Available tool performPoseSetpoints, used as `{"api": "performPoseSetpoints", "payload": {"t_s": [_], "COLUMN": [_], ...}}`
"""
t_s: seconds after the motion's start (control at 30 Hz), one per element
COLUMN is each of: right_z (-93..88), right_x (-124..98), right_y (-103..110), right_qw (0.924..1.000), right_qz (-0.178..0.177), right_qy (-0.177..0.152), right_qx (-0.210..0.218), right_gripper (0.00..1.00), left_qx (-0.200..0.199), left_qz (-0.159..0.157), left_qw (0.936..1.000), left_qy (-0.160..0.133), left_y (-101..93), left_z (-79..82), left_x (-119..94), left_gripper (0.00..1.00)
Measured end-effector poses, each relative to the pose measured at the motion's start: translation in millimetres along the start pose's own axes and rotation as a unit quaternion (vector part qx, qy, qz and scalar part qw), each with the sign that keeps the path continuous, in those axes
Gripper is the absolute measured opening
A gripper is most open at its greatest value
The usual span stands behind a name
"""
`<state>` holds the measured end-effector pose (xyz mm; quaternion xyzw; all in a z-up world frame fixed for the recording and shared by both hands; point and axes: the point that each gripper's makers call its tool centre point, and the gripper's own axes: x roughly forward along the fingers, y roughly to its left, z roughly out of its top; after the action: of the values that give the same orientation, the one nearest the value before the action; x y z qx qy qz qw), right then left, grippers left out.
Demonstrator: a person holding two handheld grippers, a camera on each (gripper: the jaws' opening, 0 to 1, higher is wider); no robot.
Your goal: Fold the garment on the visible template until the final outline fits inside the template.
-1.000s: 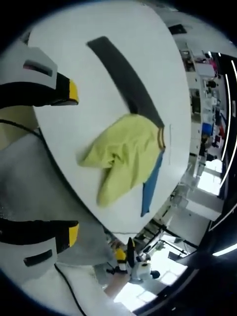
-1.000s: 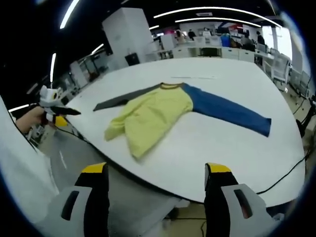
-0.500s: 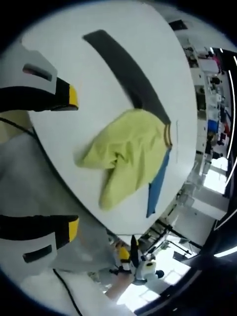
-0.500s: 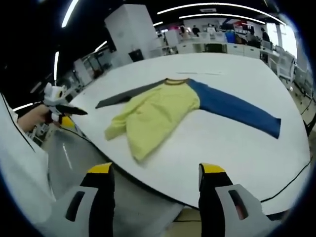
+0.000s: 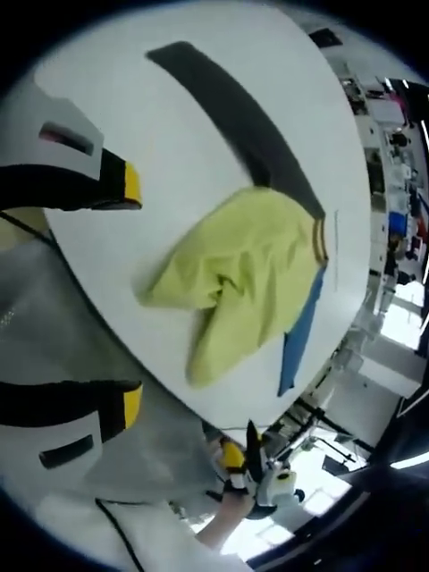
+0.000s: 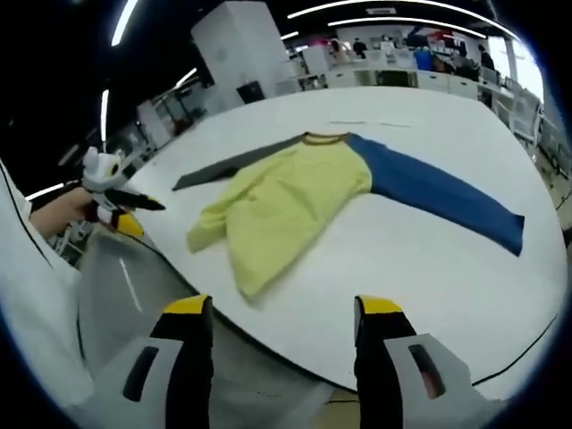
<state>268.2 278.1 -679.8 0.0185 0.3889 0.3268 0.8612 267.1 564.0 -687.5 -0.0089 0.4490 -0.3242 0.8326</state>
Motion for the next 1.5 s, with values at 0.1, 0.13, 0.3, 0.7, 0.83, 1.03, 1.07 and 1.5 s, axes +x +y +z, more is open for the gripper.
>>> {"api": "performPoseSetpoints", "payload": {"t_s": [0.1, 0.13, 0.3, 0.7, 0.83, 1.03, 1.07, 1.5], "right_z": [-1.0, -1.5, -2.1, -9.4, -16.2, -17.4, -17.5, -25.5], "right_x": [7.1, 9.5, 20.8, 46.1, 58.8, 71.5, 73.9, 91.1], "right_y": [1.3, 2.1, 2.8, 9.6, 13.9, 20.4, 22.0, 33.2], "right_qw": [1.0000, 0.9999, 0.9997, 0.9980, 0.9964, 0.9951, 0.9948, 0.9913], "right_qz": [0.006, 0.008, 0.018, 0.049, 0.066, 0.080, 0.083, 0.108], "right_qy": [0.006, 0.010, 0.016, 0.039, 0.053, 0.058, 0.059, 0.075], "right_qx": [-0.002, -0.004, -0.005, 0.002, 0.007, 0.006, 0.006, 0.008], "right_gripper": [0.64, 0.63, 0.59, 0.49, 0.43, 0.39, 0.39, 0.30], "left_qx": [0.001, 0.001, -0.002, -0.012, -0.014, -0.016, -0.016, -0.015], "left_qz": [-0.004, -0.004, -0.008, -0.016, -0.022, -0.027, -0.028, -0.037], "left_qw": [1.0000, 1.0000, 0.9999, 0.9992, 0.9986, 0.9985, 0.9984, 0.9974], "left_qy": [0.007, 0.008, 0.013, 0.035, 0.045, 0.046, 0.047, 0.060], "left_y": [-0.5, -0.4, 2.1, 4.5, 5.4, 6.0, 5.7, 7.7], "left_z": [-1.4, -1.4, -1.8, -8.8, -13.7, -13.7, -13.7, -16.1], "left_x": [5.9, 7.8, 17.9, 35.8, 46.8, 54.3, 55.6, 69.7], "left_gripper": [0.72, 0.71, 0.65, 0.54, 0.46, 0.40, 0.40, 0.31]}}
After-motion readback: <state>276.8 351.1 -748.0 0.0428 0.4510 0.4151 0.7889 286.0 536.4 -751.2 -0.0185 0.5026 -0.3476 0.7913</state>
